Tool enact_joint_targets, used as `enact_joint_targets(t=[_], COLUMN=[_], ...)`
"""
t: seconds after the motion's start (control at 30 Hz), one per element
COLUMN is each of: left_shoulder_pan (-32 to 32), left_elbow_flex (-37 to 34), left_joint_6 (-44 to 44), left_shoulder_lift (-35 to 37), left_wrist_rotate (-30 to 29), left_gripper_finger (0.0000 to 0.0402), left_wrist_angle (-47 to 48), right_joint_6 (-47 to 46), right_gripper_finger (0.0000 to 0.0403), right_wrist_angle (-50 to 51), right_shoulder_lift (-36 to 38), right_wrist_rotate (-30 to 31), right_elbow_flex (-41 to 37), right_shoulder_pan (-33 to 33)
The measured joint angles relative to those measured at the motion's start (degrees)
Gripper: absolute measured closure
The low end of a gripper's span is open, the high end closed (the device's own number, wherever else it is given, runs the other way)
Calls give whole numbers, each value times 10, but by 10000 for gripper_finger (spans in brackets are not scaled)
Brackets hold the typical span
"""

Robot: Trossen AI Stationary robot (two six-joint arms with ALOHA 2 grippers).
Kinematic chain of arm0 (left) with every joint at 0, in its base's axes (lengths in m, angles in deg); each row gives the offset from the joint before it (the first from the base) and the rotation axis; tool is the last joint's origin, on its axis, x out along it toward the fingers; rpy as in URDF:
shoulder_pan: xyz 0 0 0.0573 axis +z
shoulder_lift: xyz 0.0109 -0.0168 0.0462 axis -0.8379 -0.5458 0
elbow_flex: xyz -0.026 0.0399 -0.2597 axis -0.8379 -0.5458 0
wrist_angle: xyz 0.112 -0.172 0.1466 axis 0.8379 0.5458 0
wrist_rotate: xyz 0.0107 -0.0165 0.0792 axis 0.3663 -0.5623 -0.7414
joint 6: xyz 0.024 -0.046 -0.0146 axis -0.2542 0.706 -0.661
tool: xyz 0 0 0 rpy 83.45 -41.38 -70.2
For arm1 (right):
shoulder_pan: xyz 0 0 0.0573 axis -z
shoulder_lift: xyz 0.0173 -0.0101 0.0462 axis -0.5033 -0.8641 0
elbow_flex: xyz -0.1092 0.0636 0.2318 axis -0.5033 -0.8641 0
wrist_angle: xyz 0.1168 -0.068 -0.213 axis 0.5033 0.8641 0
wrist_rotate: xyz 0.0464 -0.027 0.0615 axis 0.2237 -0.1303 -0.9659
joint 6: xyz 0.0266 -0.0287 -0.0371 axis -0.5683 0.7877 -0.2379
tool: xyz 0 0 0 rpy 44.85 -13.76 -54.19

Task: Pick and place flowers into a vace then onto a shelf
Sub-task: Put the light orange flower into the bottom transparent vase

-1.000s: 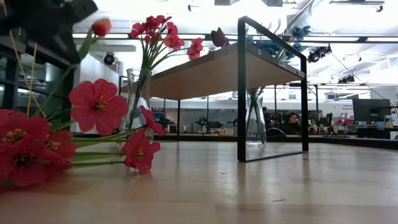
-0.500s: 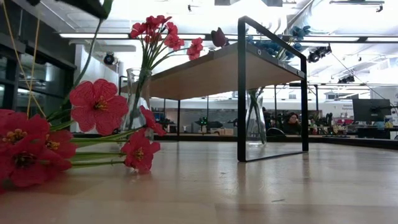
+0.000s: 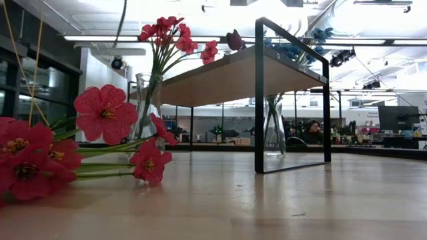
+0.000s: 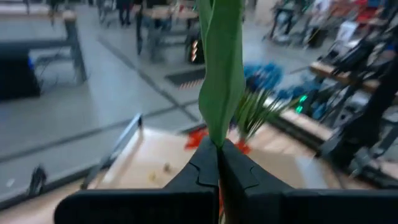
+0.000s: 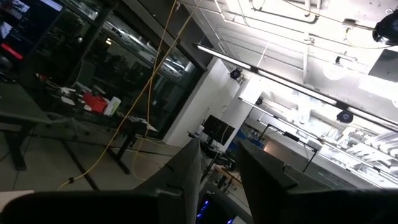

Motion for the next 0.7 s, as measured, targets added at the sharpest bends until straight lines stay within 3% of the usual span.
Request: enact_joint_targets(t=[0.33,0.7], left_shoulder_pan=[-40,-38], left_elbow_flex=[-3,-126], left_joint_6=[-14,133], left_shoulder_lift=[0,6], left_wrist_rotate=[-84,-107], left_gripper_finger=[372,372], left_wrist_angle=[-3,0], right_joint_6=[0,-1], right_gripper_finger=[304,304], right_wrist_angle=[0,0], right_shoulder_lift=[0,0], right_wrist_rotate=[-5,-5], right_elbow_flex=[0,0], right_shoulder_pan=[0,0])
